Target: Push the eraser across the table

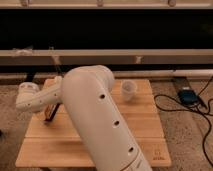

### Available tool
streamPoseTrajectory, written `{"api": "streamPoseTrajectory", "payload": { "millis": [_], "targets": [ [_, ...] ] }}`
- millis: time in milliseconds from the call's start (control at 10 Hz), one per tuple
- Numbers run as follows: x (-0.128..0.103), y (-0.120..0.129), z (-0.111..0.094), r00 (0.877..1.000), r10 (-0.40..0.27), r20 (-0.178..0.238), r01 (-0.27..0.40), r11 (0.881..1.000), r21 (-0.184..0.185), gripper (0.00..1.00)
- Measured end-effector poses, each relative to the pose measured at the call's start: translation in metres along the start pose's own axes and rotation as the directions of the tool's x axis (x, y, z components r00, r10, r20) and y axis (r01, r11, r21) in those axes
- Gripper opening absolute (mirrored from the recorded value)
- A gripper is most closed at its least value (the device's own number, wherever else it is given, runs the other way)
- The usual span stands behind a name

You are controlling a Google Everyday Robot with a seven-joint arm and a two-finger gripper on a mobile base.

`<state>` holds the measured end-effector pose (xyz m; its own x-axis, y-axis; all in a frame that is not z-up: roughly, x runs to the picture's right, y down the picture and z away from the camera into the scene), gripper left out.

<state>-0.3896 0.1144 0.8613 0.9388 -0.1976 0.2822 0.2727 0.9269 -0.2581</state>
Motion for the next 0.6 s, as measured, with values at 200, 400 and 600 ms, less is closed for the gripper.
{"api": "streamPoseTrajectory", "payload": {
  "millis": [200,400,600],
  "targets": [
    [0.012,-0.013,-0.012,1.0,0.002,-0.005,-0.002,1.0,0.007,0.8],
    [0.012,-0.022,-0.033,0.999,-0.014,0.033,0.014,1.0,-0.017,0.8],
    [0.017,-0.025,-0.047,0.998,-0.033,0.052,0.036,0.997,-0.062,0.8]
  ]
}}
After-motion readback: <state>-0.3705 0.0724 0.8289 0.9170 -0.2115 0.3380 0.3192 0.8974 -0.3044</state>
